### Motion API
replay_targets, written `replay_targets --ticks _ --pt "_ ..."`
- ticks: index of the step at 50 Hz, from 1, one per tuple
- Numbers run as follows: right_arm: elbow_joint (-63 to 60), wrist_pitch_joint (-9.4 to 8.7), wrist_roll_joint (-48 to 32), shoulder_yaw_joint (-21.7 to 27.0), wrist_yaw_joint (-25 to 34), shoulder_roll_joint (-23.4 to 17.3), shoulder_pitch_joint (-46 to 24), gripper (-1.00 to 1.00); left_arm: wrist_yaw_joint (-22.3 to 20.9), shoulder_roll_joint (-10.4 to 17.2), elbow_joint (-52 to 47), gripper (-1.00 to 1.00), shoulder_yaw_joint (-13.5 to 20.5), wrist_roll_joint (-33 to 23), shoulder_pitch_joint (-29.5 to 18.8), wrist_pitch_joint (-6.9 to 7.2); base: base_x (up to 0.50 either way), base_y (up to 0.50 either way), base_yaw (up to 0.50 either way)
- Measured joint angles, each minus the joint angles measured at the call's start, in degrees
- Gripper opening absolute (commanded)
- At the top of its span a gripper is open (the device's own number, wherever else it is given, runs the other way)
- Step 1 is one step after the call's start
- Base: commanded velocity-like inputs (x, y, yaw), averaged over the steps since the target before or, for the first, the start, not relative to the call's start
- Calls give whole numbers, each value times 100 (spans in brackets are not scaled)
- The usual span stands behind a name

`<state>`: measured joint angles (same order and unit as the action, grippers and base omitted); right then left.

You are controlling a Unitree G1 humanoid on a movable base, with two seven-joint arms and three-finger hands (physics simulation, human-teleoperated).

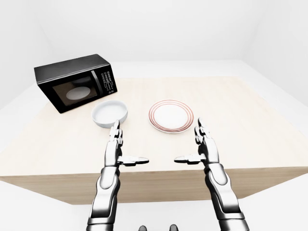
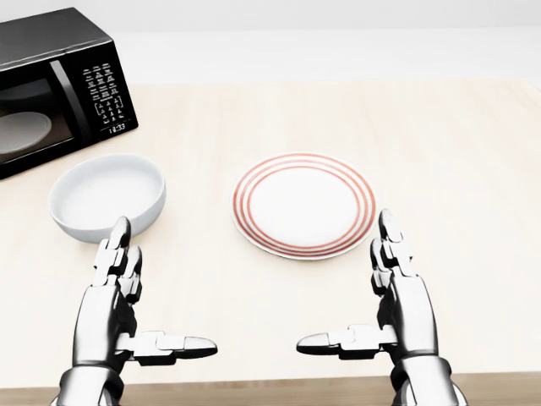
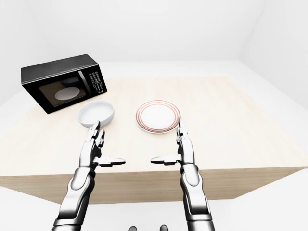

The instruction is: Pick up the white bowl and put it on the plate.

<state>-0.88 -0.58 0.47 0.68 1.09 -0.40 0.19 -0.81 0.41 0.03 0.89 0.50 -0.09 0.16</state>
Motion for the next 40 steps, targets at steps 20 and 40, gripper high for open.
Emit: replay_targets --ticks 20,40 --pt "-241 -79 -61 -22 140 -16 105 100 -114 47 -31 100 107 70 11 34 0 9 0" --pt "-260 -64 -129 -113 186 15 155 100 -139 62 -87 100 125 67 46 44 0 47 0"
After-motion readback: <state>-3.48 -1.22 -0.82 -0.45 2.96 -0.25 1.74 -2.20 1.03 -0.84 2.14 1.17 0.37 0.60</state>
